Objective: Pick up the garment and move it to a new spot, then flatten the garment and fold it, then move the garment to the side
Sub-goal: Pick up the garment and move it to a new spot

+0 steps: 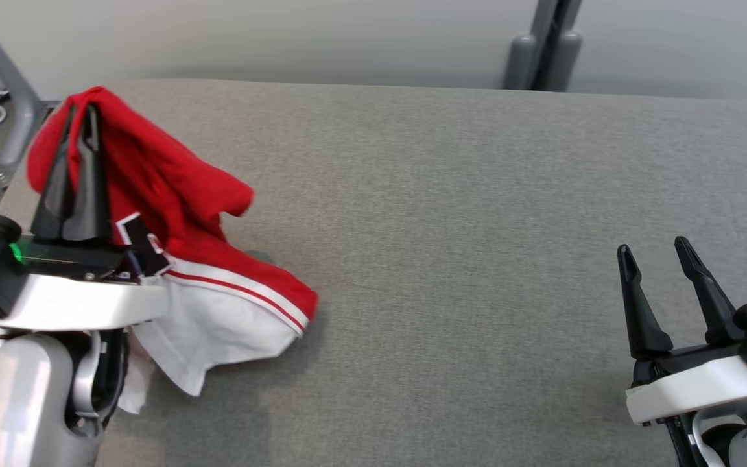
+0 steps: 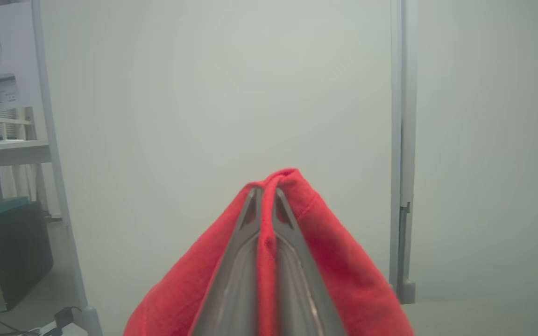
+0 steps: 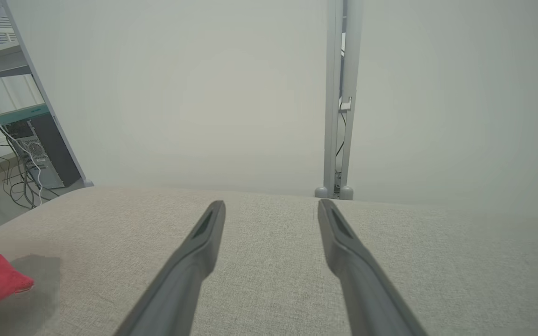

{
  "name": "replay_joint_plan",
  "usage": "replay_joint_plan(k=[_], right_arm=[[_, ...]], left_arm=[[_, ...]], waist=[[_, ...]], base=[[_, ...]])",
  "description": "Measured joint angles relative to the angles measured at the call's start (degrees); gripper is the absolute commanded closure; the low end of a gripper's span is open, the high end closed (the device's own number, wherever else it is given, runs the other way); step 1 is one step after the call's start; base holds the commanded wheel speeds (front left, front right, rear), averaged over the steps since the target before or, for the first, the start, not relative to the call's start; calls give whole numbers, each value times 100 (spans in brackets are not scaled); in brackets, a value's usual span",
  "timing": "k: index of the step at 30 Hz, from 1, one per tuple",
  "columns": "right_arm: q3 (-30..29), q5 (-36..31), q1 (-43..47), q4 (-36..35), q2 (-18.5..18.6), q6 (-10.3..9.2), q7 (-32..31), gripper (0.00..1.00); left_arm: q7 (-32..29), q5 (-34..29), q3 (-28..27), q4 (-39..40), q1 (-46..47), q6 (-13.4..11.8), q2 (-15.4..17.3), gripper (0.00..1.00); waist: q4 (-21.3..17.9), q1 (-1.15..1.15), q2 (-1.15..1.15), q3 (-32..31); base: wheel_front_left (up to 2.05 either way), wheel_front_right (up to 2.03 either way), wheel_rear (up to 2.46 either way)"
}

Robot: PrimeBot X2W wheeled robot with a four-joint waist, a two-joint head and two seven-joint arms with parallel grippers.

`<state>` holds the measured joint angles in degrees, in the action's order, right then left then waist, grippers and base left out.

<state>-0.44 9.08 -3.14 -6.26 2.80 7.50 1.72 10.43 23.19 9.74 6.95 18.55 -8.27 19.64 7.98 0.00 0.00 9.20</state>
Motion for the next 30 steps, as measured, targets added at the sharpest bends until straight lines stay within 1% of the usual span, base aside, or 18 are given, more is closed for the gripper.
replay_joint_plan(k=[4, 5, 9, 14, 21, 24, 28, 29, 30], right_arm=[[37, 64, -50, -53, -2, 0, 8, 0], [37, 64, -50, -53, -2, 0, 8, 0], [83, 138, -110, -29, 0, 0, 90, 0], [86, 331, -170, 114, 0, 0, 274, 0], [79, 555, -220, 404, 4, 0, 564, 0], [99, 624, -261, 522, 5, 0, 671, 0], [136, 665, -359, 659, 2, 0, 791, 0], [135, 669, -366, 687, 3, 0, 799, 0], [141, 678, -376, 721, 3, 0, 814, 0]], left_arm=[[-242, -86, 374, 397, -7, 25, -65, 100], [-242, -86, 374, 397, -7, 25, -65, 100], [-415, -153, 771, 430, 137, 186, -192, 100], [-582, -182, 1294, 201, 430, 433, -448, 100], [-778, -201, 1902, -619, 771, 730, -805, 100], [-831, -201, 2104, -1151, 875, 832, -944, 100], [-776, -193, 2253, -1864, 936, 965, -1056, 100], [-742, -193, 2297, -2006, 967, 1003, -1092, 83], [-730, -189, 2332, -2125, 990, 1038, -1136, 59]], waist=[[-313, 0, 0, 33], [-313, 0, 0, 33], [-715, 0, 0, 123], [-1318, 0, 0, 292], [-2097, 0, 0, 638], [-2294, 0, 0, 835], [-2449, 0, 0, 1036], [-2462, 0, 0, 1072], [-2460, 0, 0, 1092]], base=[[0, 0, 0], [0, 0, 0], [0, 0, 0], [0, 0, 0], [0, 0, 0], [0, 0, 0], [0, 0, 0], [0, 0, 0], [0, 0, 0]])
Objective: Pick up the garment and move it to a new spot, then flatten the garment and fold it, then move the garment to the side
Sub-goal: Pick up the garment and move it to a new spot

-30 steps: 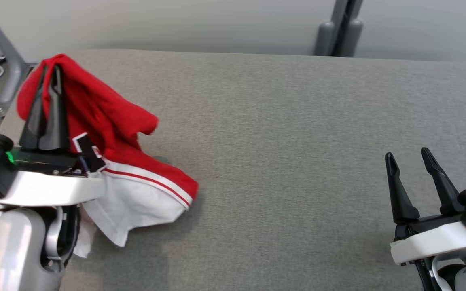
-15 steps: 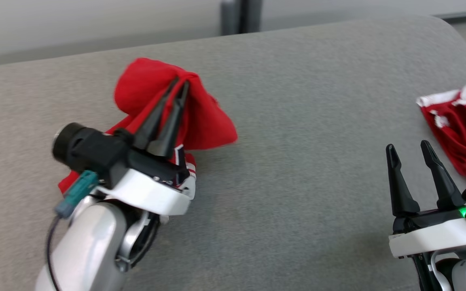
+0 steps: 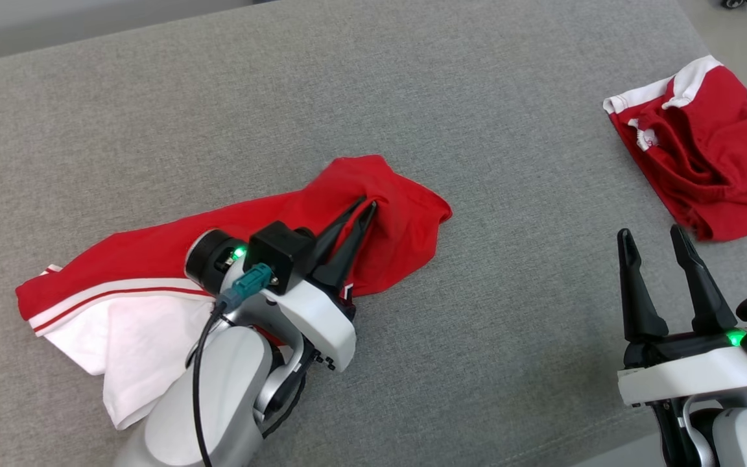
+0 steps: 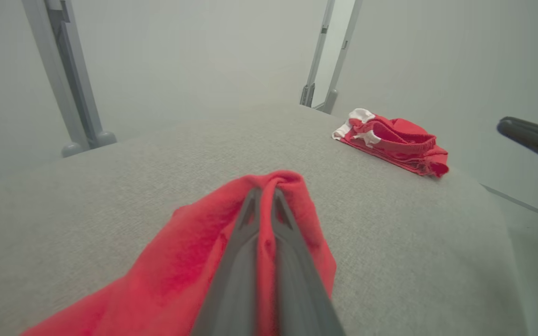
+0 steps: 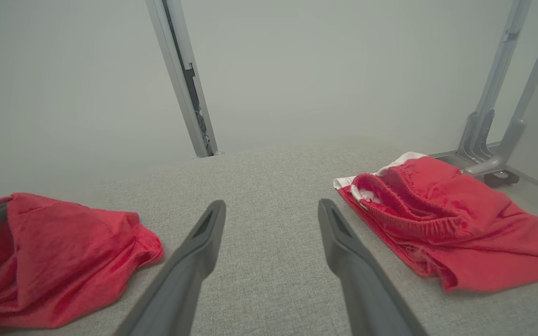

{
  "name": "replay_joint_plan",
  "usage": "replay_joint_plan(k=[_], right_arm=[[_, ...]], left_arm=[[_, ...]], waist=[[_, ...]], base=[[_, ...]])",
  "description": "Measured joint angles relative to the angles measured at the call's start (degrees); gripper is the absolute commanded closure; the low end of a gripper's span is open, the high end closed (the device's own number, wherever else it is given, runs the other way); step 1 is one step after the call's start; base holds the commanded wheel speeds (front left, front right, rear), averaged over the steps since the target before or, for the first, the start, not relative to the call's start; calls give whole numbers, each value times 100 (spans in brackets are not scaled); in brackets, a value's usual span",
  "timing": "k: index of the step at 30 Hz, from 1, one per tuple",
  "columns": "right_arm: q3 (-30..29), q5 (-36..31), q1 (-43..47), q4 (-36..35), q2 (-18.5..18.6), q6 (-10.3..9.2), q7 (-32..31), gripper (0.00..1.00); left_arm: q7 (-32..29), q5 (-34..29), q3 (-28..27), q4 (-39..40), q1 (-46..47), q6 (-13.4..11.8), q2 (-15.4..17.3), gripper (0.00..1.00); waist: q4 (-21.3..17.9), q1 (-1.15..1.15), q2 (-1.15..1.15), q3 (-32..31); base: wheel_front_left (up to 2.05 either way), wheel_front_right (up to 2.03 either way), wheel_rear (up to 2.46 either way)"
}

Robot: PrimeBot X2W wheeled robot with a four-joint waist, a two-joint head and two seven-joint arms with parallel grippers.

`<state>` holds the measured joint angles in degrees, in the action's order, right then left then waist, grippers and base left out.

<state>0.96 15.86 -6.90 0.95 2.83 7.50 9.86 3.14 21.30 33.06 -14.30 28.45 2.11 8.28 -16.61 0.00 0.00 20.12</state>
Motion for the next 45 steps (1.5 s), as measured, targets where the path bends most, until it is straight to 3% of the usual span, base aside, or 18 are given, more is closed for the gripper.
replay_joint_plan(k=[2, 9, 22, 26, 29, 34, 38, 45], right_arm=[[-7, 19, -43, 59, -1, 0, 24, 0], [-49, -40, -79, 177, -3, 0, 56, 0], [-202, -375, -3, 31, -5, 0, -131, 0], [-219, -461, 62, -30, -4, 0, -186, 0], [-197, -548, 86, -74, -5, 0, -266, 0], [-212, -709, 220, -90, -5, 0, -388, 0], [-229, -790, 321, -64, -5, 0, -465, 0], [-274, -881, 582, -75, -4, 0, -609, 0]], left_arm=[[136, -4, 62, -166, 26, 35, -65, 0], [616, 123, -14, -246, -4, 77, -119, 0], [1149, 535, -1528, 495, -809, -747, 375, 0], [1161, 582, -2056, 661, -1131, -879, 555, 0], [1171, 474, -2383, 879, -1379, -906, 678, 0], [1176, 374, -2692, 1013, -1996, -710, 849, 0], [1176, 371, -2741, 1027, -2313, -571, 889, 0], [1061, 313, -2598, 1094, -2747, -563, 932, 0]], waist=[[43, 0, 0, 2], [290, 0, 0, -171], [989, 0, 0, -713], [1180, 0, 0, -885], [1304, 0, 0, -1005], [1467, 0, 0, -1260], [1525, 0, 0, -1452], [1572, 0, 0, -1779]], base=[[0, 0, 0], [0, 0, 0], [0, 0, 0], [0, 0, 0], [0, 0, 0], [0, 0, 0], [0, 0, 0], [0, 0, 0]])
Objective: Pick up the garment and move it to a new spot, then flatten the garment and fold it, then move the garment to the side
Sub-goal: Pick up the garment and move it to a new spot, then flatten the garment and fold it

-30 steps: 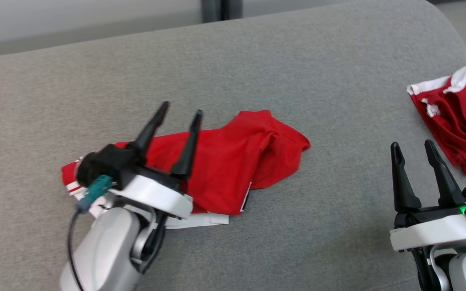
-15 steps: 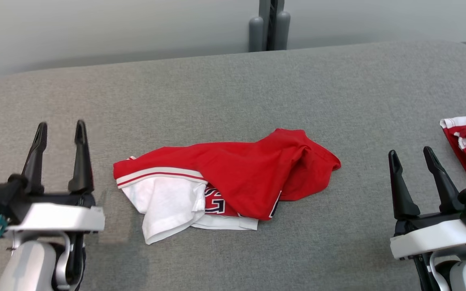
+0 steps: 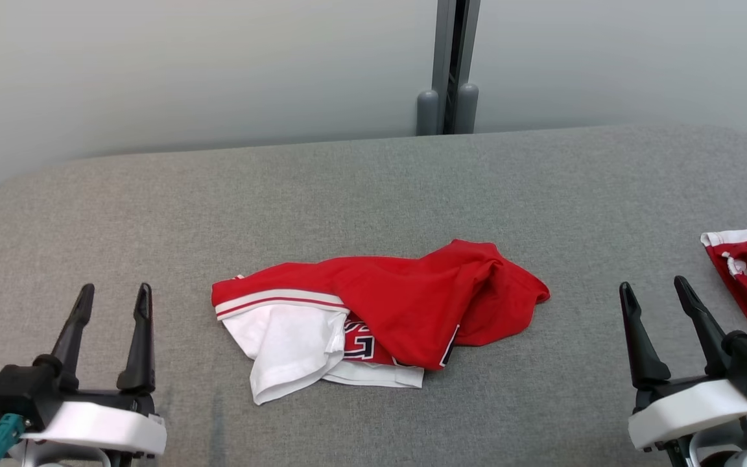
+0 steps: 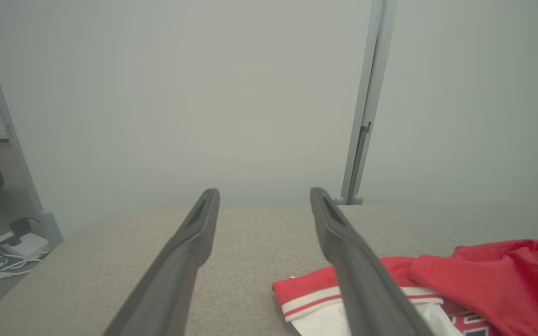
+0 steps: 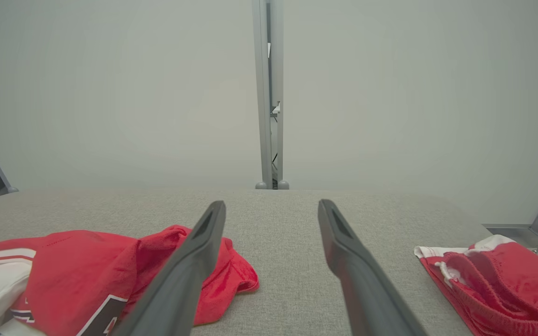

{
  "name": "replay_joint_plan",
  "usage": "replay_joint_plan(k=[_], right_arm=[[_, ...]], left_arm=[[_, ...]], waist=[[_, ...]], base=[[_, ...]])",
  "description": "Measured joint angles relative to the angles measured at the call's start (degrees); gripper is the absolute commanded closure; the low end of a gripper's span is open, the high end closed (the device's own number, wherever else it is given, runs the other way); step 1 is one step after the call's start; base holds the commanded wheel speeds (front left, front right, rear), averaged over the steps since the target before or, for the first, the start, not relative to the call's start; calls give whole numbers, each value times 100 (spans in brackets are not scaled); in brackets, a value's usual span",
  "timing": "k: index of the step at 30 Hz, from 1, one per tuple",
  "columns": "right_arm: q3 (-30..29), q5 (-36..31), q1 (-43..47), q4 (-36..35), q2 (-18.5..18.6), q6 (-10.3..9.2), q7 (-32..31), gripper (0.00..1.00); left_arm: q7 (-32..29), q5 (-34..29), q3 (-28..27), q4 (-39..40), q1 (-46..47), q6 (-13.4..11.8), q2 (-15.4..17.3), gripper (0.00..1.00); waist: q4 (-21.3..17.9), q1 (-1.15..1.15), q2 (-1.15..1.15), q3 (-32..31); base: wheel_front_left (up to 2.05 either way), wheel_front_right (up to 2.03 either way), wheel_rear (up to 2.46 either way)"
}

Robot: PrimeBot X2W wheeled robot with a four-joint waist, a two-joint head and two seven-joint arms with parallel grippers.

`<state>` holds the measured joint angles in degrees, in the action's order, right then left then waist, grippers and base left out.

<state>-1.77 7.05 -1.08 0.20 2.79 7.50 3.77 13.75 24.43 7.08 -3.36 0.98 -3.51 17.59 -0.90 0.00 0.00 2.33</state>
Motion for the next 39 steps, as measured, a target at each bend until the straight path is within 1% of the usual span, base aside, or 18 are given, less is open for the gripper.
replay_joint_plan(k=[6, 16, 32, 39], right_arm=[[-99, 19, 184, -97, 0, 0, -82, 0], [-107, 60, 276, -177, 0, 0, -125, 0], [-109, 93, 278, -177, 0, 0, -124, 0], [-35, 111, 189, -214, 3, 0, -141, 0]], left_arm=[[-213, -23, 113, 126, -188, -10, 35, 0], [-352, -23, 148, 332, -293, -127, 55, 0], [-466, -47, 218, 517, -315, -260, 104, 0], [-464, -68, 263, 568, -297, -274, 104, 0]], waist=[[9, 0, 0, -147], [20, 0, 0, -188], [11, 0, 0, -115], [51, 0, 0, -12]], base=[[0, 0, 0], [0, 0, 0], [0, 0, 0], [0, 0, 0]])
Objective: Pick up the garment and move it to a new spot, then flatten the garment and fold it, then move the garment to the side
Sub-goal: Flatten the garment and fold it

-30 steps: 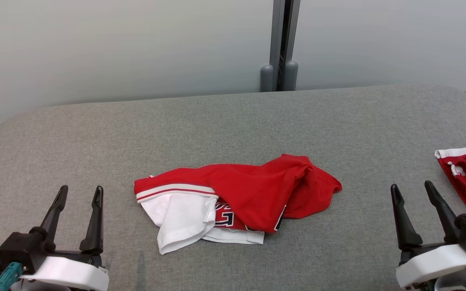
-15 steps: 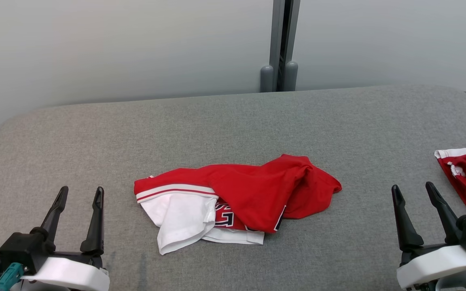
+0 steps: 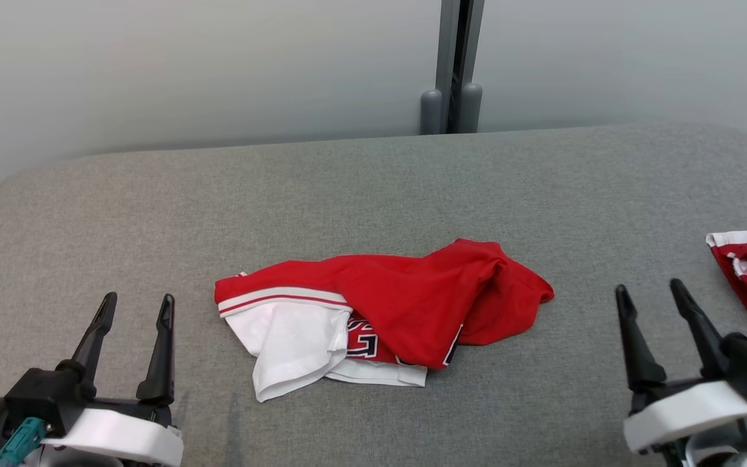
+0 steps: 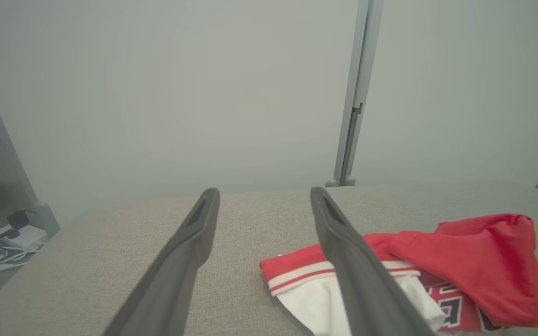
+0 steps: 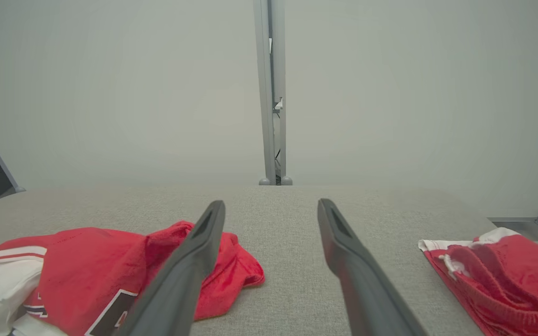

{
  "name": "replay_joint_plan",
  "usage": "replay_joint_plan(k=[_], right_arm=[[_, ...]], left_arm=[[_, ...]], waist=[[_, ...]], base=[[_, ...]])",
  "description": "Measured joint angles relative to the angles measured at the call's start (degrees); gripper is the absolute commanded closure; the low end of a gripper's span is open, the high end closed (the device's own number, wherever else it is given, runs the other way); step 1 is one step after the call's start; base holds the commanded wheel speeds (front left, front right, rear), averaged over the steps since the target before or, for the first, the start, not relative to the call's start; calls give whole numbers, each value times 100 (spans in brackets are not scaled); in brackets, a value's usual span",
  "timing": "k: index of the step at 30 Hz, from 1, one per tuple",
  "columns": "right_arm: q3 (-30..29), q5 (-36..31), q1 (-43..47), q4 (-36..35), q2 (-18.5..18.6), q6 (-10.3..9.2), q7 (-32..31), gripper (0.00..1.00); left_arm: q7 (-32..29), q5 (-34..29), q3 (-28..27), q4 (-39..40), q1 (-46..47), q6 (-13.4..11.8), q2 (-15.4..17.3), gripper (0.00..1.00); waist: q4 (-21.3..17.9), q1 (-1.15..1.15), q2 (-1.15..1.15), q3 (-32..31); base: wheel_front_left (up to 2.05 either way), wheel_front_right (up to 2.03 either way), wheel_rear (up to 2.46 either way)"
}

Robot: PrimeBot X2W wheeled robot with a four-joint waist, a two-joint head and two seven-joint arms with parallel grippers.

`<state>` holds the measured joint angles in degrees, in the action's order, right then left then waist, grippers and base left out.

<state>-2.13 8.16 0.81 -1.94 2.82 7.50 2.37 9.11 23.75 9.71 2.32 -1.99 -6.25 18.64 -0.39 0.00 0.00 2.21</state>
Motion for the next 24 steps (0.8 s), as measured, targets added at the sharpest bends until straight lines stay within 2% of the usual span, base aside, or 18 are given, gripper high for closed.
replay_joint_plan(k=[3, 6, 18, 24], right_arm=[[322, 27, -213, -7, 1, 0, -136, 0], [888, 64, -573, 78, 48, 0, -411, 0], [3011, 1015, -2619, 1272, 1095, 0, -1573, 0], [3798, 1525, -3331, 1952, 1401, 0, -1958, 0]], left_arm=[[7, -7, 36, 21, 101, -11, -7, 0], [48, -14, 91, 25, 247, 16, -35, 0], [293, -53, 371, -386, 935, 167, -361, 0], [457, -35, 390, -723, 1177, 277, -488, 0]], waist=[[49, 0, 0, 101], [136, 0, 0, 232], [831, 0, 0, 933], [1215, 0, 0, 1227]], base=[[0, 0, 0], [0, 0, 0], [0, 0, 0], [0, 0, 0]])
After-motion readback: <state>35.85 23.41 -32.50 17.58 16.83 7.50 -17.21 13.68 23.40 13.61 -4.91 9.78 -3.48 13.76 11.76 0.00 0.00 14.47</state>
